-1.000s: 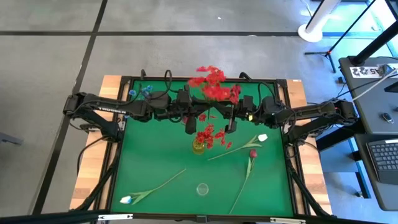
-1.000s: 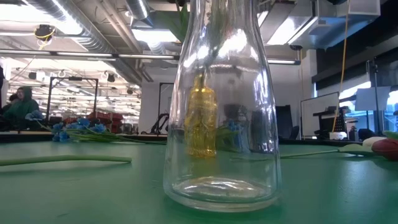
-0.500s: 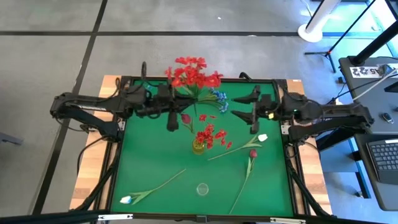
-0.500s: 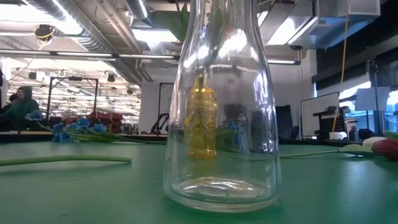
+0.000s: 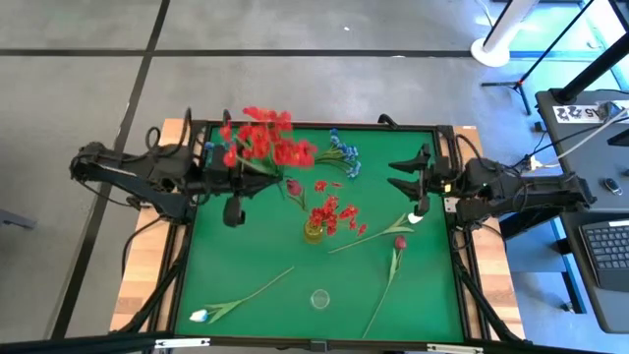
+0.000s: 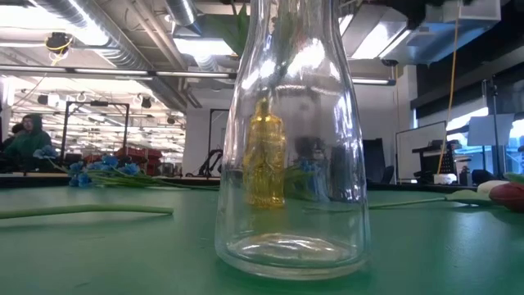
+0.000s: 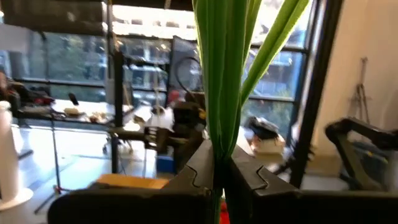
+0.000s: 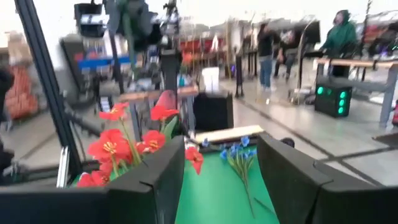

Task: Sort flowers into vase by color
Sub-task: Put the red flowers into the yellow vase, then put the right blue flowers into the transparent vase

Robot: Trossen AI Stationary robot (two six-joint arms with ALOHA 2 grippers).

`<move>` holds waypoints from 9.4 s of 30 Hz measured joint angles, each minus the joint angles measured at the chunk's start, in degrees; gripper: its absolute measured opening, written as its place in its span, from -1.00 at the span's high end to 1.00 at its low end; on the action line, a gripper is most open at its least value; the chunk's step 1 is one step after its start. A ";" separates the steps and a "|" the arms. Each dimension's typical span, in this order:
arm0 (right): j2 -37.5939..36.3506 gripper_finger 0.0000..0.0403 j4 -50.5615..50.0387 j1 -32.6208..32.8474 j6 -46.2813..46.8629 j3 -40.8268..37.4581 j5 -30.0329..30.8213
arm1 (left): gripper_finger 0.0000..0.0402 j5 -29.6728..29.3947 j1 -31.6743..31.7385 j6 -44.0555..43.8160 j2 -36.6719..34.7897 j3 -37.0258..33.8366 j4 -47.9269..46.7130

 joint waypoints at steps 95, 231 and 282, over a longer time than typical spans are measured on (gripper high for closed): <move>-15.90 0.02 3.75 -0.04 1.45 -15.63 7.93 | -0.13 -8.05 -5.38 -9.87 5.79 -32.41 18.61; 23.47 0.02 23.39 0.04 4.77 14.37 -16.27 | 1.00 9.35 8.18 -9.24 7.07 -1.62 4.22; 40.30 0.02 27.57 3.34 8.42 27.73 -11.08 | 1.00 0.74 1.92 -17.61 18.17 -1.60 8.93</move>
